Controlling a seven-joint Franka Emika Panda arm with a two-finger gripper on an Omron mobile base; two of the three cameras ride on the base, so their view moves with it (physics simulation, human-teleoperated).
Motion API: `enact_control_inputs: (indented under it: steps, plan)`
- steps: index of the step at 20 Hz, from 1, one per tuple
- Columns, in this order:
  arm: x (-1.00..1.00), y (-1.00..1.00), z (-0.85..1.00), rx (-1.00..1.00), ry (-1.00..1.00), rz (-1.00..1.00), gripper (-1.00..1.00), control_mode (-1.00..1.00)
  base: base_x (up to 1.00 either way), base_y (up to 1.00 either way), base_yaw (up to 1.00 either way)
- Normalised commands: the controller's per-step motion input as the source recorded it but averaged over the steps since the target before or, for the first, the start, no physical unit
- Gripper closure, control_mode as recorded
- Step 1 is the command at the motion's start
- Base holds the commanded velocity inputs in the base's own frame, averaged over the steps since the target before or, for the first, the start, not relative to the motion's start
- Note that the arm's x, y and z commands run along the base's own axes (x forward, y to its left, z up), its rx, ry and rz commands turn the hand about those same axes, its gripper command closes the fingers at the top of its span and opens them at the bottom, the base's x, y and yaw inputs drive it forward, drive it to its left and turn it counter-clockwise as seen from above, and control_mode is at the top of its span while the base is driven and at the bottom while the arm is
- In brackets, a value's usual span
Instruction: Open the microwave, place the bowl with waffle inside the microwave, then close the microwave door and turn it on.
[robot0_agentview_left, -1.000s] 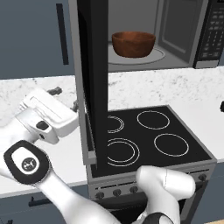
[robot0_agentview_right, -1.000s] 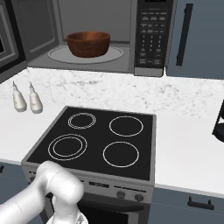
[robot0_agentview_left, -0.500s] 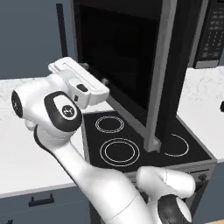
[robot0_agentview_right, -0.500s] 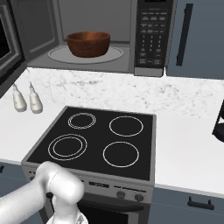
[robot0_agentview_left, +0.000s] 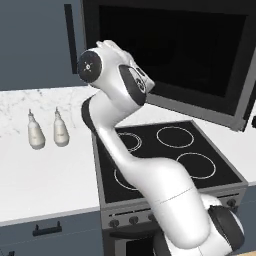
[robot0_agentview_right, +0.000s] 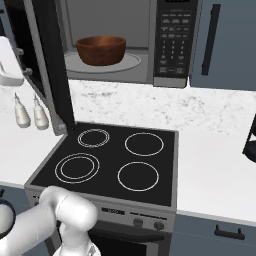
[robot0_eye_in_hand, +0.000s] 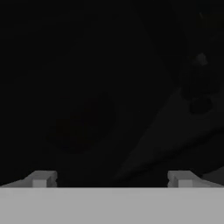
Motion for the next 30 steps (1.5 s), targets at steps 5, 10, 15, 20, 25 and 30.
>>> enact_control_inputs:
  steps: [5,10,15,20,25,30]
  plan:
    - [0.88,-0.97,0.00,0.20,0.00,0.31,-1.00,-1.00,0.00,0.00,0.00]
    - [0.93,-0.80,0.00,0.14,0.07,0.28,-1.00,-1.00,0.00,0.00,0.00]
    - [0.88,-0.65,0.00,0.20,0.09,0.23,-1.00,-1.00,0.00,0.00,0.00]
    - [-0.26,-0.08,-0.01,0.02,0.00,0.02,-1.00,-1.00,0.00,0.00,0.00]
    - [-1.00,-0.50,-0.20,0.07,-0.20,0.00,-1.00,-1.00,0.00,0.00,0.00]
    - [-0.99,-0.86,0.12,0.20,-0.21,0.00,-1.00,-1.00,0.00,0.00,0.00]
